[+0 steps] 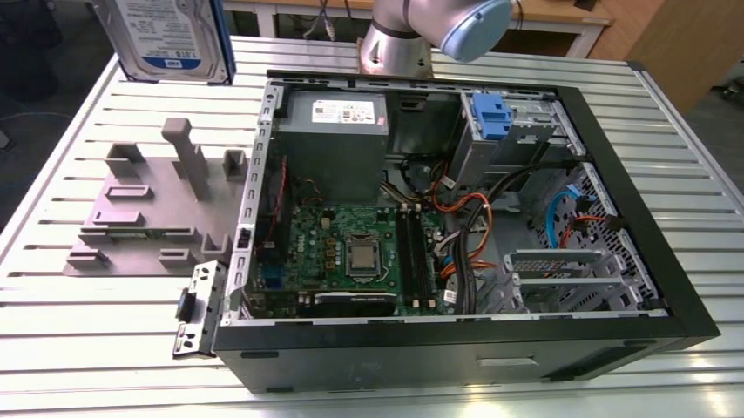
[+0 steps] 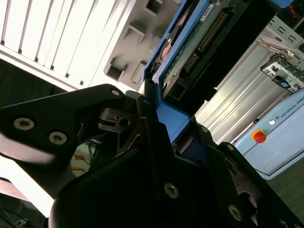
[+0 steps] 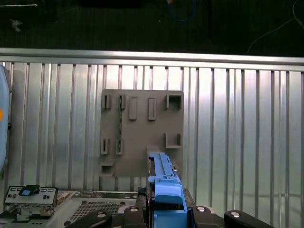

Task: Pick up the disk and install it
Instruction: 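Pick up the disk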

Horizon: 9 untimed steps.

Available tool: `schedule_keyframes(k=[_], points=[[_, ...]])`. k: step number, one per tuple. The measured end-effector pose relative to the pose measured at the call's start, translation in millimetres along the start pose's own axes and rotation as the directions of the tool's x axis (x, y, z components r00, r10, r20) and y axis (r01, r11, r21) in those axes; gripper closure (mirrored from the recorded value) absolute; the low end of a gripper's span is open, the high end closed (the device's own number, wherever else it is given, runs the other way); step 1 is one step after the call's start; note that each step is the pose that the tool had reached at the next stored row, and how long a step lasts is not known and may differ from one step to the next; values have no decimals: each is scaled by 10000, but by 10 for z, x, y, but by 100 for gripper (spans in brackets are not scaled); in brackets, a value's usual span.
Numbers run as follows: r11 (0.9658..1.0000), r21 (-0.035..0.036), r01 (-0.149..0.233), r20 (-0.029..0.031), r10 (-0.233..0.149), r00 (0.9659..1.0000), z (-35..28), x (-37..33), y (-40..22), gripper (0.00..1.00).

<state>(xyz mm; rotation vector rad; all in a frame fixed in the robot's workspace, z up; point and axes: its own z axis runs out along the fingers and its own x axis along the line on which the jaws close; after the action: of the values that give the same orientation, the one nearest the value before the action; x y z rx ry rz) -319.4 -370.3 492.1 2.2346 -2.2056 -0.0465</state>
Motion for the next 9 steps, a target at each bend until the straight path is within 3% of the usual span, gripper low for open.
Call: schedule_keyframes(k=[9], points=[[10000, 0, 0, 0, 0, 10000, -3, 2, -158, 63]])
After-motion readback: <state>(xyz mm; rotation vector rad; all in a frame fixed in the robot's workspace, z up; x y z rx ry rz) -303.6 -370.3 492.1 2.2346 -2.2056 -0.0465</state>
